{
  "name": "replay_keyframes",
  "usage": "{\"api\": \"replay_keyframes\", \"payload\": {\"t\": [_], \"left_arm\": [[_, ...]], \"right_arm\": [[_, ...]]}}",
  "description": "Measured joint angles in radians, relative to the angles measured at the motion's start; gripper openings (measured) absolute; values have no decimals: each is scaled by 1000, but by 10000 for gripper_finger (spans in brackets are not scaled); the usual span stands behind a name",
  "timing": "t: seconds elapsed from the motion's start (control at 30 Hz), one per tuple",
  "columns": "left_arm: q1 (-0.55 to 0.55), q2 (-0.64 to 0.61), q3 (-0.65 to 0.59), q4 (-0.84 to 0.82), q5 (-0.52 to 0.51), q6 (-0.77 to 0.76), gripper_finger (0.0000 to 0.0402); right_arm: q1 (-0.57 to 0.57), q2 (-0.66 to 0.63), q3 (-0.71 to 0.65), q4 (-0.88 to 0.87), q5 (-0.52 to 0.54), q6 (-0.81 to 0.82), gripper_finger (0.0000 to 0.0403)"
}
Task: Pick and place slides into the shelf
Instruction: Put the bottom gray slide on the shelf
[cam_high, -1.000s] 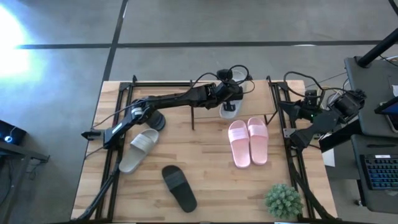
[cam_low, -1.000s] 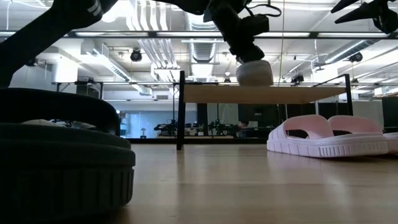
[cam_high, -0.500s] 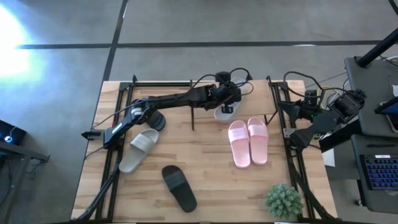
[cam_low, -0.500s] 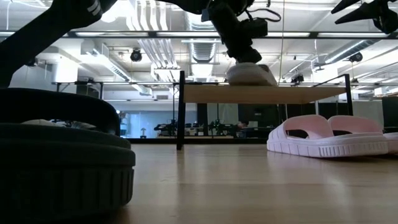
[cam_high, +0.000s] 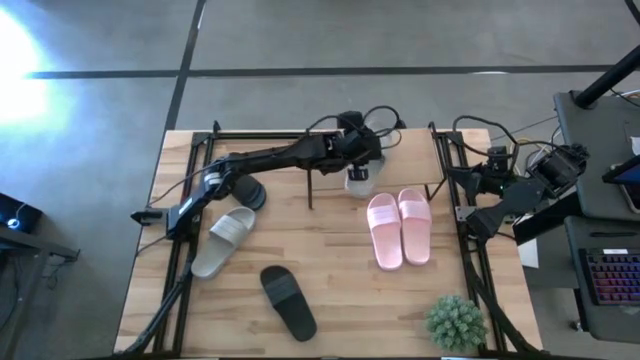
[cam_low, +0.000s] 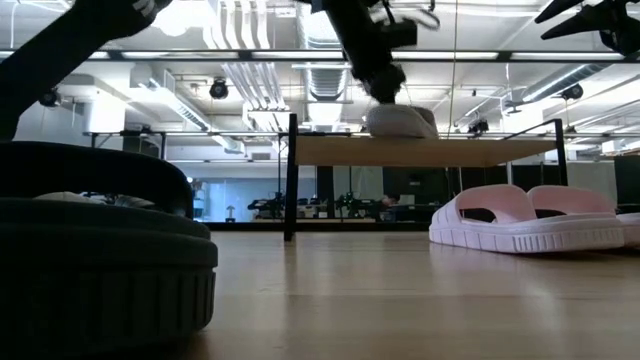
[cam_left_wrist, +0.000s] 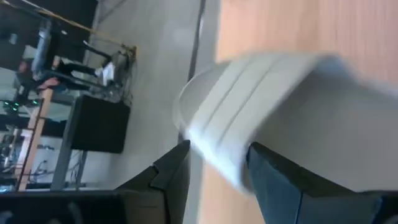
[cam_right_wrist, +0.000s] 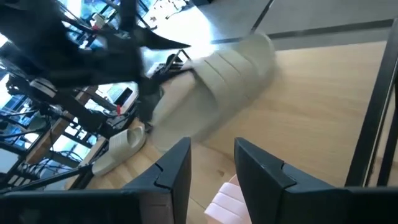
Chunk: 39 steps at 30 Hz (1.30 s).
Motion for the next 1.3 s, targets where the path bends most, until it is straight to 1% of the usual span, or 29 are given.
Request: {"api": "replay_keyframes", "payload": {"t": [0.13,0.23,0.27,0.33,0.43,0.5,0.63,0.7,0.77,0.83,0.97,1.0,1.07,1.2,1.3], "left_arm": [[-2,-55,-10,-11,30,-25,141],[-1,-83,-13,-93,98,-96,141],[3,-86,-13,-99,125,-115,141],[10,-87,-17,-106,147,-143,141],[15,-87,-47,-121,148,-156,141],[16,-87,-69,-140,126,-156,141],[11,-125,-92,-220,112,-165,141],[11,-160,-93,-267,129,-214,136],[14,-194,-92,-287,169,-271,123],[25,-211,-96,-308,218,-287,98],[62,-215,-112,-313,255,-260,21],[73,-215,-115,-312,266,-256,11],[93,-218,-137,-293,301,-231,9],[129,-216,-196,-308,322,-179,1],[152,-216,-241,-304,395,-136,1]], "right_arm": [[0,0,0,-3,0,1,118],[0,0,0,-4,0,4,118],[0,0,0,-4,0,3,118],[0,0,0,-4,0,2,115],[0,0,0,-4,0,4,112],[0,0,0,-4,0,4,111],[0,0,0,-3,-7,5,114],[0,2,0,-4,-8,5,116],[0,2,-1,-3,-7,4,116],[0,2,-1,-3,-7,-2,115],[0,2,-1,-10,-3,-4,110],[0,2,-1,-16,-3,-3,109],[0,1,-1,-28,-2,2,107],[0,1,-1,-27,-2,2,108],[0,1,-1,-27,-5,1,109]]}}
